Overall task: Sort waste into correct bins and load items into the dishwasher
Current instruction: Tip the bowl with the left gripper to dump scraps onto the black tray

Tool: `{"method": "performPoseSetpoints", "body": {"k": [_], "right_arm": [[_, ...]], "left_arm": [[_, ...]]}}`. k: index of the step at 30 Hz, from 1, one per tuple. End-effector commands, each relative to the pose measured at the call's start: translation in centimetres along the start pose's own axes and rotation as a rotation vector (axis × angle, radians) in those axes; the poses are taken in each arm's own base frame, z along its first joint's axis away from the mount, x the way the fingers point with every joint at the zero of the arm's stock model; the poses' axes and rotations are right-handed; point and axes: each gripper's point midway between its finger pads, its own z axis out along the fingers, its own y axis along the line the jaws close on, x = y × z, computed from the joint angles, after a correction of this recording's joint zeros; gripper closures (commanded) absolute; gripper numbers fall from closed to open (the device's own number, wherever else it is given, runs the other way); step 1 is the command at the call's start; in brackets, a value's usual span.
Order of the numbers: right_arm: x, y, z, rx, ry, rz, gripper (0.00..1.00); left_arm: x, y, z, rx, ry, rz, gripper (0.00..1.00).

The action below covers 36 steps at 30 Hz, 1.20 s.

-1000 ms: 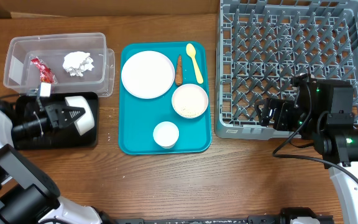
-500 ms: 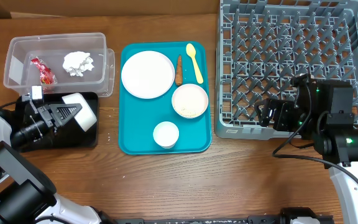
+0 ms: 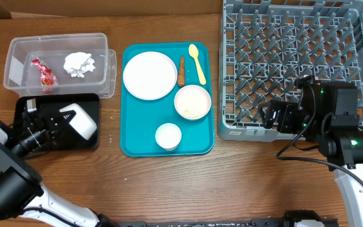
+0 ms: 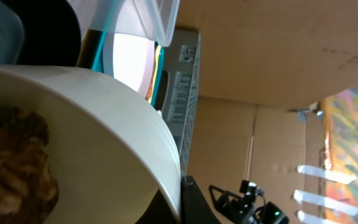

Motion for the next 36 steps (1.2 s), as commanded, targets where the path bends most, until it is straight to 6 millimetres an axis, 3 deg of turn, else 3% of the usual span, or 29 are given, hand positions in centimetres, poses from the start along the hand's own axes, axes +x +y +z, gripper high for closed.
{"method": "performPoseSetpoints", "body": {"k": [1,8,13,20,25,33,36], "right_arm": [[-0.9,0.6,-0.6,-0.013,-0.028,-0.012,0.01],[-0.9,0.6,-0.6,-0.012,-0.027,-0.012,0.01],[-0.9,0.5,-0.6,-0.012,-0.025,-0.011,0.01],[-0.8,0.5,-0.6,-0.011,-0.022,-0.01,0.01],[-0.9,0.5,-0.6,-0.012,-0.026,-0.011,0.01],[-0.9,0.5,-0.6,-0.012,-0.025,-0.011,0.01],[-0.9,0.5,-0.6,-0.012,-0.025,-0.011,0.01]], "left_arm": [[-0.5,-0.5,0.1,0.069,-0.029,-0.04,0.96],[-1.1,-2.2,-0.1,0.162,-0.076,-0.085,0.96],[-0.1,-2.8,-0.1,0.159,-0.066,-0.122,0.96],[0.2,-1.2,-1.5,0.07,-0.06,0.095,0.96],[-0.5,-1.4,-1.6,0.063,-0.069,0.196,0.96],[1.0,-2.9,-0.8,0.092,-0.024,0.008,0.96],[0.7,-3.6,-0.7,0.103,-0.033,0.032,0.96]]}}
